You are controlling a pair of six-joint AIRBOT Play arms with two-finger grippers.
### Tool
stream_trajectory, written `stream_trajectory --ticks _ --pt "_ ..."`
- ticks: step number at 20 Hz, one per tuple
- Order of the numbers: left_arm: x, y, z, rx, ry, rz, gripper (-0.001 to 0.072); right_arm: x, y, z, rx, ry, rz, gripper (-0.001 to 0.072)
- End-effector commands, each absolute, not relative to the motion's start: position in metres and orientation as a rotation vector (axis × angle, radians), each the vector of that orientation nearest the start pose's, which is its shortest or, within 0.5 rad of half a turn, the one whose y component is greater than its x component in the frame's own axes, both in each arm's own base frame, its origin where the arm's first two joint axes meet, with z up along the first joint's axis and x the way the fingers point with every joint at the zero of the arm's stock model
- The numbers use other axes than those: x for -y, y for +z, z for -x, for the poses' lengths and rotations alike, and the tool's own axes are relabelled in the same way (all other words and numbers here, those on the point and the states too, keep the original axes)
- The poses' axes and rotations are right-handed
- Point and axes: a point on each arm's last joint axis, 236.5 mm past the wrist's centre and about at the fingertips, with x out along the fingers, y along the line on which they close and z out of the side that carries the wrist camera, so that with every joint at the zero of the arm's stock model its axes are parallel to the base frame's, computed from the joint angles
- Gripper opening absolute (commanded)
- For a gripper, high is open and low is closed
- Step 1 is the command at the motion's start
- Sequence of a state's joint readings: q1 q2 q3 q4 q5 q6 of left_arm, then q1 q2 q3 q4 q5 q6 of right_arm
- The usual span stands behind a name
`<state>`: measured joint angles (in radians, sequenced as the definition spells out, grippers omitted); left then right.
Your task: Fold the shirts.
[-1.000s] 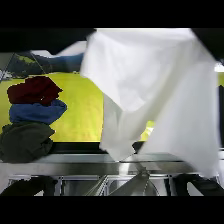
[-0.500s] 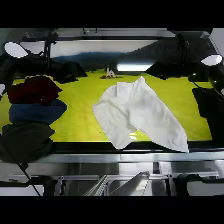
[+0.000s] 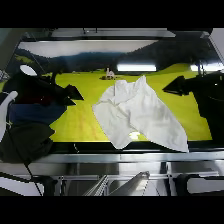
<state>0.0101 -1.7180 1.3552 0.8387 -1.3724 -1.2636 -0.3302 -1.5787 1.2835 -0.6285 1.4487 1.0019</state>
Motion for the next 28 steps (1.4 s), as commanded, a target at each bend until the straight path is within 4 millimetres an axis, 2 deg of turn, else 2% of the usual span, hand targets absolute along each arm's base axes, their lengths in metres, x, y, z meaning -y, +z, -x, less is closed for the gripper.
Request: stream_trajectory --ticks 1,3,6,7,8,9,10,13,14,15,16,17,19,22,25,26,27,28 --pt "0.182 -0.093 -0.382 -1.55 -0.639 0.44 0.0696 -0.046 0.016 -0.36 -1.317 0.7 -0.787 0.0223" --pt "0.204 -0.105 -0.38 -1.574 -0.69 0.389 0.0696 -0.039 0.012 -0.341 -1.317 0.663 -0.842 0.0223" --pt "0.236 -0.109 -0.385 -1.587 -0.767 0.327 0.0693 -0.018 0.009 -0.327 -1.264 0.566 -0.873 0.0223" --pt "0.245 -0.109 -0.386 -1.592 -0.792 0.307 0.0603 -0.01 0.006 -0.32 -1.26 0.527 -0.872 0.0223" --pt "0.252 -0.109 -0.387 -1.594 -0.813 0.289 0.0342 -0.003 0.003 -0.312 -1.27 0.498 -0.863 0.0223" --pt "0.258 -0.109 -0.388 -1.592 -0.837 0.272 0.0127 0.007 -0.002 -0.304 -1.292 0.447 -0.853 0.0223" --pt "0.261 -0.108 -0.389 -1.592 -0.854 0.261 0.0004 0.019 -0.008 -0.298 -1.309 0.391 -0.825 0.0223" --pt "0.262 -0.098 -0.39 -1.613 -0.903 0.247 0.0021 0.059 -0.028 -0.265 -1.426 0.215 -0.641 0.0223" --pt "0.26 -0.091 -0.392 -1.613 -0.915 0.244 0.0021 0.066 -0.031 -0.255 -1.455 0.19 -0.596 0.0225" --pt "0.256 -0.085 -0.396 -1.607 -0.923 0.244 0.0021 0.067 -0.034 -0.247 -1.478 0.176 -0.572 0.0262" --pt "0.253 -0.079 -0.4 -1.596 -0.925 0.245 0.002 0.067 -0.038 -0.238 -1.501 0.167 -0.561 0.0478" --pt "0.25 -0.074 -0.405 -1.584 -0.925 0.247 0.002 0.067 -0.046 -0.228 -1.534 0.15 -0.559 0.0654" --pt "0.242 -0.069 -0.413 -1.569 -0.919 0.255 0.0021 0.064 -0.068 -0.212 -1.583 0.099 -0.589 0.0654" --pt "0.231 -0.064 -0.415 -1.575 -0.918 0.267 0.0021 0.053 -0.1 -0.198 -1.591 0.062 -0.626 0.0654" --pt "0.223 -0.063 -0.416 -1.583 -0.911 0.28 0.0021 0.047 -0.117 -0.188 -1.608 0.046 -0.644 0.0652" --pt "0.22 -0.063 -0.416 -1.583 -0.908 0.285 0.0021 0.045 -0.119 -0.187 -1.614 0.051 -0.655 0.0632" --pt "0.22 -0.063 -0.416 -1.584 -0.908 0.285 0.0021 0.044 -0.12 -0.187 -1.619 0.054 -0.661 0.0521" --pt "0.218 -0.063 -0.417 -1.585 -0.906 0.287 0.0021 0.044 -0.121 -0.186 -1.626 0.055 -0.66 0.0454"
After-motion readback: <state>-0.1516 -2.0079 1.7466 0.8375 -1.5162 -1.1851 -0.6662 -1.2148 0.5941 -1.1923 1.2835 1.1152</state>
